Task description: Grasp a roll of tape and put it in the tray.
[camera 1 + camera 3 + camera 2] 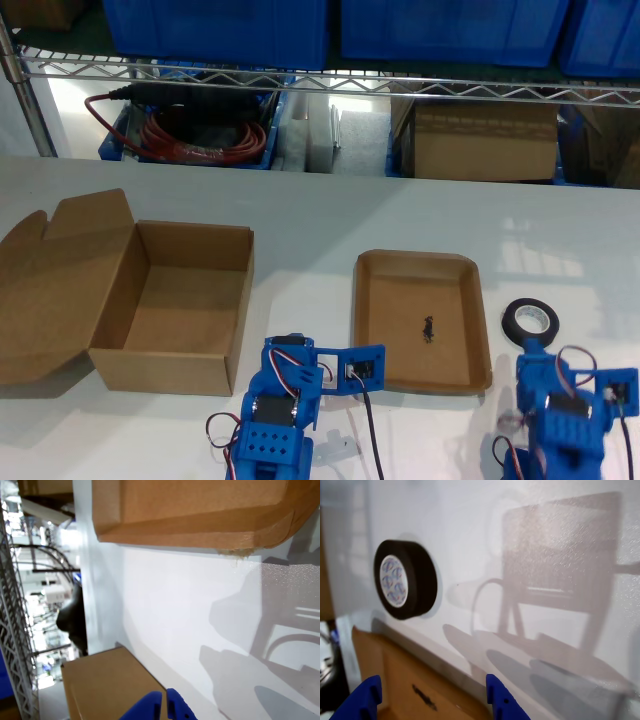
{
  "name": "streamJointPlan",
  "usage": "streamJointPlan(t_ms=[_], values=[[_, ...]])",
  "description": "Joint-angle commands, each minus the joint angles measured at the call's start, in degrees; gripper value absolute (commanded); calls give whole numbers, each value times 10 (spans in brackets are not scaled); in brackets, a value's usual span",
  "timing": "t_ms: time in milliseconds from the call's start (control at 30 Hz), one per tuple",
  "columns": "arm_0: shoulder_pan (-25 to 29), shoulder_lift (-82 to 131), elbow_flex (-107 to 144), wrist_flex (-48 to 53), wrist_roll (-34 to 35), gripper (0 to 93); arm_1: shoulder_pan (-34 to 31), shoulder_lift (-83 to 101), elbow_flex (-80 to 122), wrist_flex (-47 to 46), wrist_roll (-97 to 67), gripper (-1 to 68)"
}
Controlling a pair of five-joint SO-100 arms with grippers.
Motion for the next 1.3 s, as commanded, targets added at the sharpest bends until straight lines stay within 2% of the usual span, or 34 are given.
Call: streamJointPlan(t_ms=[0,267,533,700,733,800,833,1100,1267], values=[[-5,5,17,-8,4,2,17,-254,-171,-31,13,310],[-5,5,17,-8,4,2,25,-584,-445,-30,22,309],[-5,5,17,-8,4,2,25,-671,-530,-2,17,299],[-5,5,17,-8,4,2,24,-686,-535,-1,13,225],[-5,5,17,-8,4,2,23,-688,-535,-1,13,177],[-5,5,17,-8,4,2,21,-693,-535,4,13,33],[-5,5,17,-8,4,2,21,-696,-535,6,14,2],[-5,5,17,-8,4,2,25,-703,-551,7,18,0],[-5,5,17,-8,4,2,-13,-638,-563,3,19,0]])
